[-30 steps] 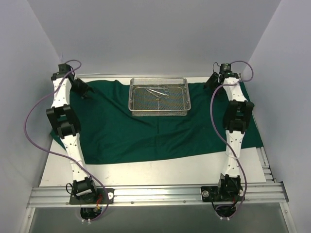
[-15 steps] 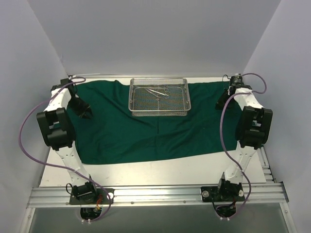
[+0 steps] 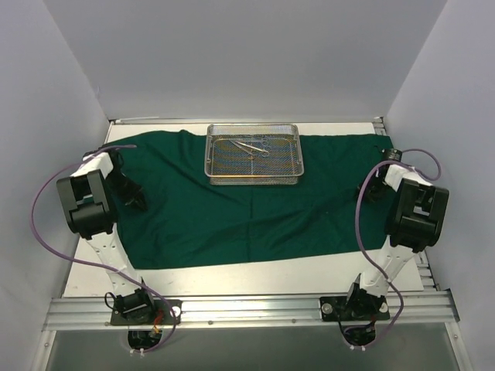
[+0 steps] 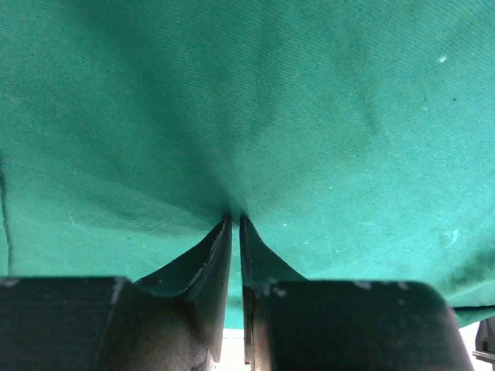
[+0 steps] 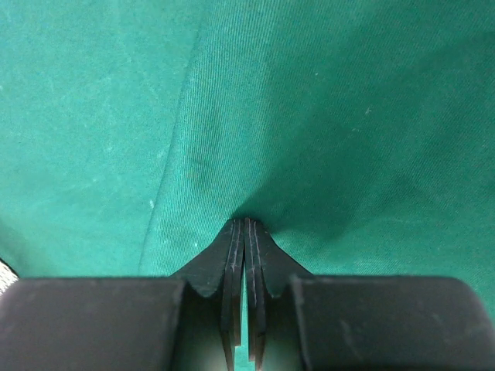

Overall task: Open and lay out the surgical kit
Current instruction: Smooth out the surgical kit at the center of the board.

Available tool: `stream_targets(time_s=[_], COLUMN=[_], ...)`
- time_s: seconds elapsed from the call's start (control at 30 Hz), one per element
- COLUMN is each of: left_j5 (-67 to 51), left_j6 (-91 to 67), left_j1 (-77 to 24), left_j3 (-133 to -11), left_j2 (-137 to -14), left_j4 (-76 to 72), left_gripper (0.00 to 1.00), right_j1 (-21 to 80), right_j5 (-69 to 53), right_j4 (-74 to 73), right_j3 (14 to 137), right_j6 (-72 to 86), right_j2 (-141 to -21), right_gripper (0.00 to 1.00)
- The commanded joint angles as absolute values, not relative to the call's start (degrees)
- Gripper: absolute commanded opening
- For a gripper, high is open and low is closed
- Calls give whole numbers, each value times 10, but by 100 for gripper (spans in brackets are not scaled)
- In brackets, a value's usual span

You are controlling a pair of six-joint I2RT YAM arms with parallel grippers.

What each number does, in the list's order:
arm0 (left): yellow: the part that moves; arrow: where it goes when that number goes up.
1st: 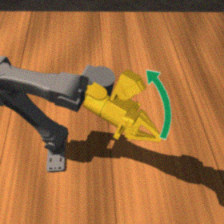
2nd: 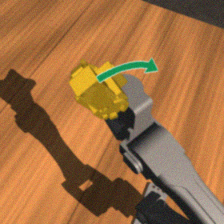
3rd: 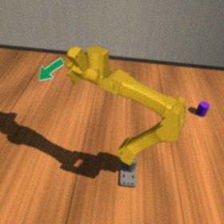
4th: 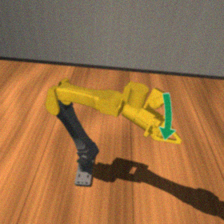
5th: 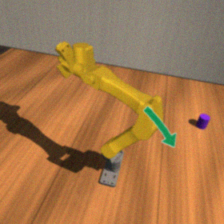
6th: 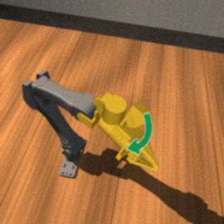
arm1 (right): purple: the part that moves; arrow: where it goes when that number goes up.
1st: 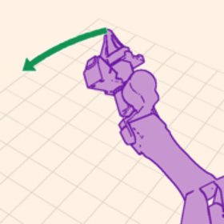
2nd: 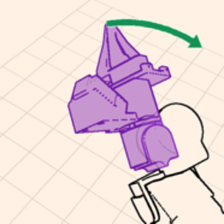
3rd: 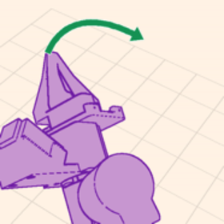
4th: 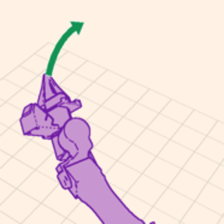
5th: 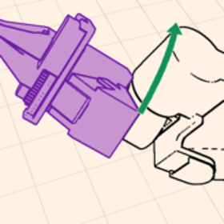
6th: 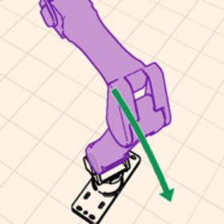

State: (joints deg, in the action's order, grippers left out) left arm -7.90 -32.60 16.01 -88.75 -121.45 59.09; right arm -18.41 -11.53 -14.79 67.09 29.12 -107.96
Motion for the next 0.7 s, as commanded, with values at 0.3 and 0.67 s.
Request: stream_targets(time_s=[0.3, 0.67], left_j5=[-58, -57], left_j6=[-285, -269], left_j1=[187, 185], left_j3=[-795, -783], left_j2=[-1172, -1042], left_j4=[570, 540], left_gripper=[21, 38], right_j1=[-198, -143], right_j5=[-62, -83], right_j4=[-237, -284], right_j3=[583, 622], right_j6=[252, 244], right_j2=[-1041, -952], right_gripper=[5, 57])
